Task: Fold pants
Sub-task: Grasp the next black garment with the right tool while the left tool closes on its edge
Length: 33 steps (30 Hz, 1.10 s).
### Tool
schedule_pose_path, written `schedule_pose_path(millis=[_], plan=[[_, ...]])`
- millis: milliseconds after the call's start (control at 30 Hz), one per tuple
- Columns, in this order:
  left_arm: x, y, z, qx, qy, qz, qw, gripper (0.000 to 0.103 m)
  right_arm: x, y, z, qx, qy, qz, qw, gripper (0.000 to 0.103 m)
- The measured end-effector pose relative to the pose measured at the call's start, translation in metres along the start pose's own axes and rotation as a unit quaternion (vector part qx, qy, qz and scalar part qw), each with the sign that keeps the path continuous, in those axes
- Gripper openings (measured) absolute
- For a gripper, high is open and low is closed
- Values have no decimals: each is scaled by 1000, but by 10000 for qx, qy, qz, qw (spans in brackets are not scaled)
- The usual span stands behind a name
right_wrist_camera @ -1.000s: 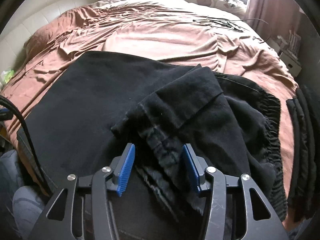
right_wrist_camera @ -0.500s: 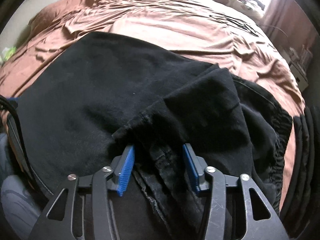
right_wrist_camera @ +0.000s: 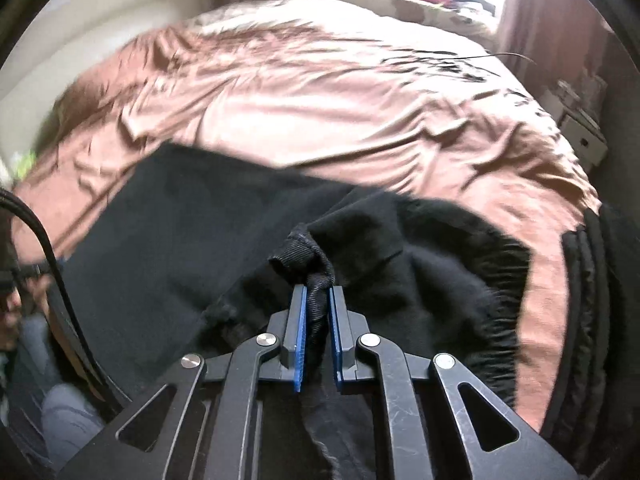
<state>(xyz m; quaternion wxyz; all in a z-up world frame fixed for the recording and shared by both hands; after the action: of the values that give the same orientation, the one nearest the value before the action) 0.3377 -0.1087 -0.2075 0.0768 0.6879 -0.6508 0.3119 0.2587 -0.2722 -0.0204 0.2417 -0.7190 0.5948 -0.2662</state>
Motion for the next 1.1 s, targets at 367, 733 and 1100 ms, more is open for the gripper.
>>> schedule_pose_path(millis=[367,733,1100], plan=[[-3,-2,-1,33,94,-121,9999,75,92,5,-33,369,198,1118,9928,6],[5,0,-4,78,207,59,9997,75,141,51,-16,647,-1420,2629,9521,58],[0,-1,2,-80,134,-105,9998,75,152,50,14,218,-872,2292,9692,25]])
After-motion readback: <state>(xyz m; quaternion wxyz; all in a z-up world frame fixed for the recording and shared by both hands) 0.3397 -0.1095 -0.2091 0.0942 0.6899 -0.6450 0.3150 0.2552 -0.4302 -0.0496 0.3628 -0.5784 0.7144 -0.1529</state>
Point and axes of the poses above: each gripper's, at about its wrist camera, not at the fingertips, and z roughly the way its jaws point, x to its right, y to its underside, the point moved 5 cm from there along z, roughly the way its jaws point, and after that the axes turned 9 degrees about -z, right-handed, at the moved point
